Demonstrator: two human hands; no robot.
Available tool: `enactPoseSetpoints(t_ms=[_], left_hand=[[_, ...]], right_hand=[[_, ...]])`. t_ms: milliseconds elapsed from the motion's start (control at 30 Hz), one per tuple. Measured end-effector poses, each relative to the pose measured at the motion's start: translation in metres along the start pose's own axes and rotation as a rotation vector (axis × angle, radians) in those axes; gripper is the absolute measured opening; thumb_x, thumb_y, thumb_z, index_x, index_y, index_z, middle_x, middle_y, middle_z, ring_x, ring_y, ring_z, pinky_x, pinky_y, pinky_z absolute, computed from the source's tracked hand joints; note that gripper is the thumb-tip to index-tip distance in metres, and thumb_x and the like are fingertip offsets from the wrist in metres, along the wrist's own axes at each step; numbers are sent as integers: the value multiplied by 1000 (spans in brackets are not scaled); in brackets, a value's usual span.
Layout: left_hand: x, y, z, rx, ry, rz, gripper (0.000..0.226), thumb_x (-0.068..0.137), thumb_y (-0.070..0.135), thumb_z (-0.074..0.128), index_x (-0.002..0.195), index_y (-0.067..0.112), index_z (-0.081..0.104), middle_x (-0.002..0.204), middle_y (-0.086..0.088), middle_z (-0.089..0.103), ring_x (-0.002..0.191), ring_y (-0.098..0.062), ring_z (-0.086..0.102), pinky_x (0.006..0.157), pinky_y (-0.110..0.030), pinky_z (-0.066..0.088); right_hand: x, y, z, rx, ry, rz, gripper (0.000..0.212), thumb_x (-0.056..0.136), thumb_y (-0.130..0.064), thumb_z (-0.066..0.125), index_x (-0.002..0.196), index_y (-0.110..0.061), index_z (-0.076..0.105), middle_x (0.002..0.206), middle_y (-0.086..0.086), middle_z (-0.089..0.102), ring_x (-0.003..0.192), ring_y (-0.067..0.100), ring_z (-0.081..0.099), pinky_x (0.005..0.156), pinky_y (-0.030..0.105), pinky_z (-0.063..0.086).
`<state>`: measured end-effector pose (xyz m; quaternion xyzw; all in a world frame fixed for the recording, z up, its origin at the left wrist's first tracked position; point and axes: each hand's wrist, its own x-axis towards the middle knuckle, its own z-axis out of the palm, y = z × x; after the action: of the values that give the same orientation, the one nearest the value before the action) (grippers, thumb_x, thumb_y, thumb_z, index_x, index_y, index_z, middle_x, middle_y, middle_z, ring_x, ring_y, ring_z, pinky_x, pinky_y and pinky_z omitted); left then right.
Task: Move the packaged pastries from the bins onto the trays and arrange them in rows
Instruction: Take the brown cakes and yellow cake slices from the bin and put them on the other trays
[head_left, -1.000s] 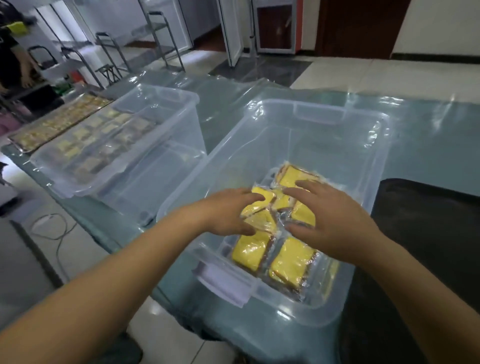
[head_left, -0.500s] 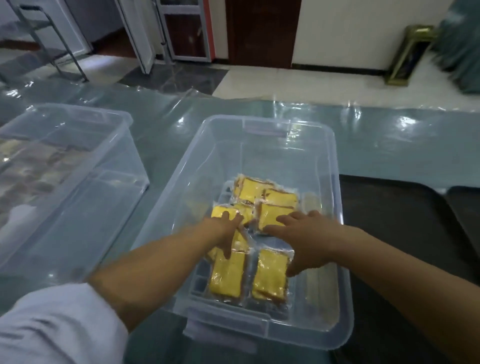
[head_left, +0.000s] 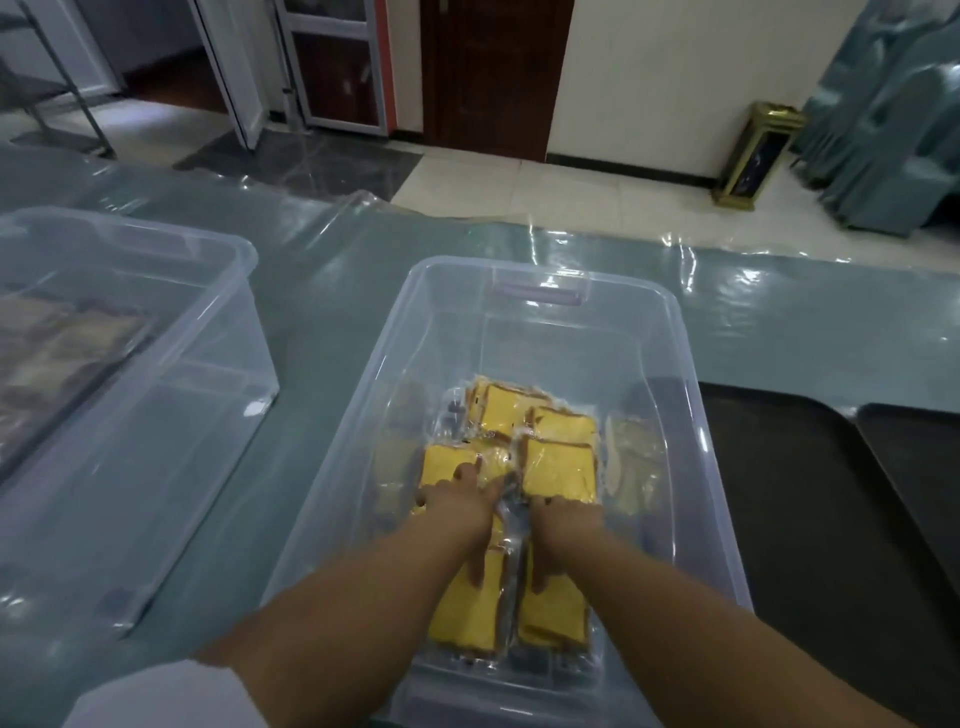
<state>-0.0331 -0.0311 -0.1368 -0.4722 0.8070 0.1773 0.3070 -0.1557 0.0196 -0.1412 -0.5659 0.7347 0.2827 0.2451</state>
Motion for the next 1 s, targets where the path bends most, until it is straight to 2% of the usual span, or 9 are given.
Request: enactPoseSetpoints(t_ms=[167, 267, 367, 467, 567, 633, 667, 833, 1000], left_hand=[[5, -1, -3, -22, -12, -4, 136, 64, 28, 93, 156, 40, -7, 158, -16, 9, 135, -46, 35, 106, -55, 39], [3, -2, -14, -3, -43, -2, 134, 72, 29, 88, 156, 34, -16, 158, -19, 25, 137, -44, 38, 111, -53, 34], [5, -6, -25, -67, -98, 3, 129, 79, 28, 83, 154, 32, -21, 155, -21, 33, 135, -44, 42, 111, -54, 36], [11, -11, -35, -136, -115, 0, 131, 76, 27, 86, 156, 30, -18, 159, -20, 25, 137, -45, 38, 105, -55, 42], [11, -12, -45, -156, -105, 23, 109, 72, 29, 88, 156, 15, 20, 149, -15, 42, 129, -40, 48, 102, -49, 49], [11, -15, -47, -160, -130, 41, 81, 70, 31, 89, 137, 8, 51, 131, -11, 57, 115, -34, 58, 96, -46, 53], [12, -17, -47, -180, -161, 42, 73, 70, 31, 89, 130, 6, 57, 124, -10, 60, 110, -33, 60, 94, -45, 55], [8, -19, -48, -192, -226, 75, 56, 78, 29, 83, 122, 4, 60, 102, -8, 57, 100, -29, 61, 86, -40, 55], [0, -17, -51, -201, -325, 75, 58, 83, 27, 78, 128, 0, 55, 90, -9, 58, 106, -34, 61, 96, -45, 53]], right_hand=[[10, 3, -2, -20, -142, 20, 86, 64, -40, 90, 134, -10, 52, 133, 11, 55, 121, 35, 54, 101, 47, 47], [12, 4, -18, -59, -179, -6, 77, 69, -29, 88, 133, -6, 53, 130, 13, 55, 119, 35, 55, 101, 44, 47], [16, 9, -59, -93, -59, -65, 59, 73, -23, 85, 123, -7, 58, 120, 11, 61, 109, 32, 58, 91, 41, 50], [24, 23, -93, -55, 179, -102, 49, 76, -14, 79, 121, -12, 59, 119, 9, 61, 105, 29, 61, 83, 36, 50], [39, 33, -99, 5, 198, -104, 53, 79, -11, 77, 129, -8, 57, 127, 12, 57, 112, 30, 58, 87, 35, 48], [48, 36, -93, 22, 126, -89, 60, 78, -15, 80, 131, -5, 54, 131, 14, 56, 117, 31, 57, 90, 35, 48], [51, 37, -89, 22, 100, -83, 62, 77, -17, 81, 131, -5, 54, 132, 14, 55, 117, 31, 57, 91, 36, 48], [58, 38, -73, 41, 26, -52, 67, 76, -26, 82, 133, -7, 51, 134, 12, 53, 121, 32, 54, 98, 41, 48], [52, 34, -62, 185, -3, 3, 84, 71, -21, 87, 138, -4, 39, 134, 15, 54, 121, 35, 55, 96, 41, 51]])
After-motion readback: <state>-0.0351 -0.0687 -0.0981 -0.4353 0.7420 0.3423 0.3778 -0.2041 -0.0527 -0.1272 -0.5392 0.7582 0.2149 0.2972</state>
